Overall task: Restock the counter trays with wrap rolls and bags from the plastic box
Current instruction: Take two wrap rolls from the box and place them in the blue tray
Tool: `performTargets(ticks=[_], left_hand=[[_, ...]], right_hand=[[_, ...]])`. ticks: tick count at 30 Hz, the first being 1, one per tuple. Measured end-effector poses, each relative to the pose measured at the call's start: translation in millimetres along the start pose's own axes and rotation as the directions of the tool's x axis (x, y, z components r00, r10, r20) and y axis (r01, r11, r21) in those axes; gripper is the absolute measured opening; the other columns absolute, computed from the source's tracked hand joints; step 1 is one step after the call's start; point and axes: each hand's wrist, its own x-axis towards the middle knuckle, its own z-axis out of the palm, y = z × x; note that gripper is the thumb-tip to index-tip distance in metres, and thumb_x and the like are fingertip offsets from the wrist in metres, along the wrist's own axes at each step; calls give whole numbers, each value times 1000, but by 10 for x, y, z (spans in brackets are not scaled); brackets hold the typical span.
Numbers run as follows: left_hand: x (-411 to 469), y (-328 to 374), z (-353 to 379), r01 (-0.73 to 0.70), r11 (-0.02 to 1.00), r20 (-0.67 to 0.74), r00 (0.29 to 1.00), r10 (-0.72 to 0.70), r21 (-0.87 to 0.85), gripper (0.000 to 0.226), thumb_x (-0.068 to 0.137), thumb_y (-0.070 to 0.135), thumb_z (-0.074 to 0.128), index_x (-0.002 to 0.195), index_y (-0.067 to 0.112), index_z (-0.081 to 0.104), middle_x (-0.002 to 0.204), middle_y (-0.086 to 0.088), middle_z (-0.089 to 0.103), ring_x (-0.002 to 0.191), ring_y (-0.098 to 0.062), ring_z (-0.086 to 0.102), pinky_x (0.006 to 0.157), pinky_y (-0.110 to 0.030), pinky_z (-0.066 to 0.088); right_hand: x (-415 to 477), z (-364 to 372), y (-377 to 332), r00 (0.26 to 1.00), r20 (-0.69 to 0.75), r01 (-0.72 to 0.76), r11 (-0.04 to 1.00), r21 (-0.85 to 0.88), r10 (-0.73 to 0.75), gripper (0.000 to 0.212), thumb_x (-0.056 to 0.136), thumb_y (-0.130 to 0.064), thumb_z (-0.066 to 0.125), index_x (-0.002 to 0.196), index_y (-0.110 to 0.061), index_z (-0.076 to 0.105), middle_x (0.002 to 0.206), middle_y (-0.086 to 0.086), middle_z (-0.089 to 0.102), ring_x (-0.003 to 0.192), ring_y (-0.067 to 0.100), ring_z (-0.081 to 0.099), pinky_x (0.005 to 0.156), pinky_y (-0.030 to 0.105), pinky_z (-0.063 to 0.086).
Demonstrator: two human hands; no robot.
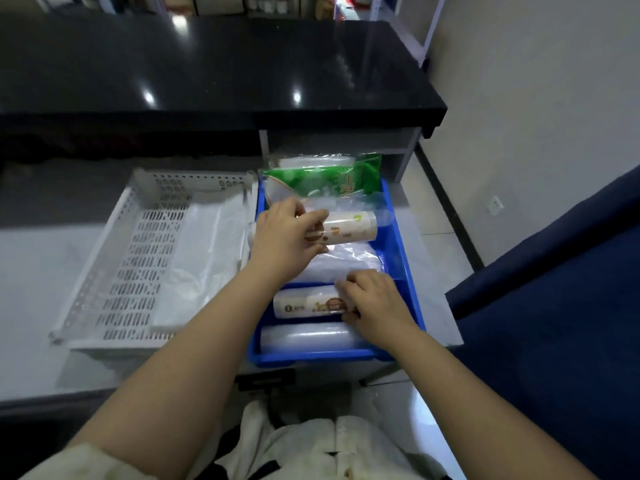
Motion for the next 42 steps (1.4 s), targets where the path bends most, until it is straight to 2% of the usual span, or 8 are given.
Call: performTargets(ticks=[7, 11, 18, 25, 29, 32, 38, 42], left_hand=[[-300, 91, -2, 128, 989, 7, 992, -129, 77, 61, 65, 42, 81, 122, 31, 61, 102, -6, 55, 92, -28, 52, 76, -41, 45], [-361, 132, -18, 166, 983, -12, 986, -166, 78, 63, 65, 40, 82, 123, 30, 61, 103, -6, 56, 92, -27, 53, 76, -39, 44], [-399, 53, -61, 189, 978, 9, 982, -190, 87, 60, 66, 40, 81, 123, 30, 62, 105, -7, 56, 94, -28, 51, 79, -41, 43], [-382, -58, 6, 168, 980, 29, 985, -172, 111, 59, 70, 43, 78, 125, 34, 59, 110, -5, 55, 99, -26, 50, 85, -42, 39], [-335, -84, 74, 132, 986, 37, 990, -136, 103, 60, 71, 42, 77, 127, 35, 57, 111, -3, 54, 101, -26, 50, 87, -42, 38], [-312, -74, 108, 84, 993, 16, 996, -85, 86, 60, 69, 40, 79, 125, 34, 59, 107, -3, 55, 99, -25, 51, 84, -42, 39], [-277, -83, 120, 23, 996, -4, 1000, -23, 82, 59, 68, 38, 81, 123, 32, 61, 104, -5, 57, 94, -28, 53, 81, -44, 43], [-256, -116, 54, 23, 997, -13, 1000, -22, 73, 57, 68, 38, 81, 122, 31, 62, 104, -6, 57, 93, -29, 53, 82, -44, 42]], right_hand=[[164, -23, 121, 1000, 30, -5, 1000, 12, 5, 46, 69, -31, 76, 108, -22, 54, 109, 4, 56, 99, 25, 49, 87, 38, 42], [291, -66, 247, 997, 63, -37, 999, -2, 37, 46, 74, -31, 74, 115, -21, 56, 114, 7, 55, 104, 27, 46, 91, 42, 40], [236, -51, 187, 995, 64, -76, 996, 52, 73, 23, 87, -29, 62, 109, -26, 60, 110, -3, 60, 100, 19, 48, 91, 36, 41], [-3, -183, 95, 950, 151, -282, 959, 44, 272, 32, 82, -43, 63, 110, -28, 53, 114, -4, 55, 105, 18, 49, 90, 38, 48], [-99, -211, -25, 856, 165, -497, 867, 10, 489, 51, 80, -49, 64, 119, -23, 44, 122, 4, 48, 110, 25, 48, 89, 40, 48], [-103, -227, -129, 795, 199, -594, 802, 62, 573, 58, 81, -51, 62, 123, -22, 36, 128, 7, 38, 109, 29, 48, 84, 41, 51], [-18, -196, -363, 780, 203, -622, 767, 158, 591, 59, 81, -45, 64, 125, -22, 33, 135, 10, 30, 106, 28, 51, 85, 43, 53], [-4, -196, -399, 779, 108, -625, 747, 228, 618, 57, 80, -41, 67, 125, -24, 37, 136, 7, 34, 118, 27, 44, 98, 44, 47]])
